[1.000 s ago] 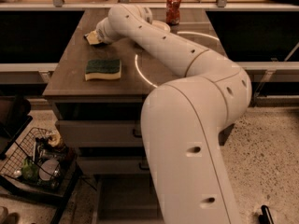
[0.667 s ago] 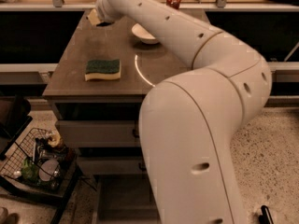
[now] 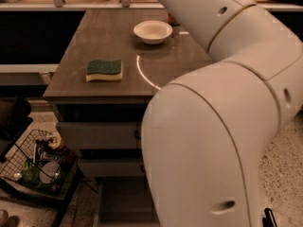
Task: Place rxbar blueberry into bottom drawer
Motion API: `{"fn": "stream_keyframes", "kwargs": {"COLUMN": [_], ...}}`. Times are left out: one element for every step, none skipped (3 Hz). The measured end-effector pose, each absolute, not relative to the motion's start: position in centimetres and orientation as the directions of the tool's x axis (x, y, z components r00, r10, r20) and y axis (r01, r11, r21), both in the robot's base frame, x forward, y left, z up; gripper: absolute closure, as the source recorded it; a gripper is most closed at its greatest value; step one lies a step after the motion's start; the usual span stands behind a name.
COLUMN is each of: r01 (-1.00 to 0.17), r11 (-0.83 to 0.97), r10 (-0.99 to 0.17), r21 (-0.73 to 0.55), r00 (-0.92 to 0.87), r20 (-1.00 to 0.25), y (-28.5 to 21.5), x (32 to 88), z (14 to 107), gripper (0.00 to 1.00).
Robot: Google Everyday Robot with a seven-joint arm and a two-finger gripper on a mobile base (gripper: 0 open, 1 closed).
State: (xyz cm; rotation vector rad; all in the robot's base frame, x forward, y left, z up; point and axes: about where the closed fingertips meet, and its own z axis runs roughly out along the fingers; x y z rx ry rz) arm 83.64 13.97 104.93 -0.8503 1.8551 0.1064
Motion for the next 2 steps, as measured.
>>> {"fn": "stream_keyframes", "kwargs": {"r01": [-0.630, -0.622], "r11": [0.718, 0.742], "r10": [-0.505, -0.436], "r21": [-0.295, -0.252], "r00": [-0.179, -0.162], "r20": [-0.845, -0.885], "y": [11.6, 4.9], "x": [81.4, 77.2], "z": [107.6, 110.7], "gripper": [1.00, 1.00]}}
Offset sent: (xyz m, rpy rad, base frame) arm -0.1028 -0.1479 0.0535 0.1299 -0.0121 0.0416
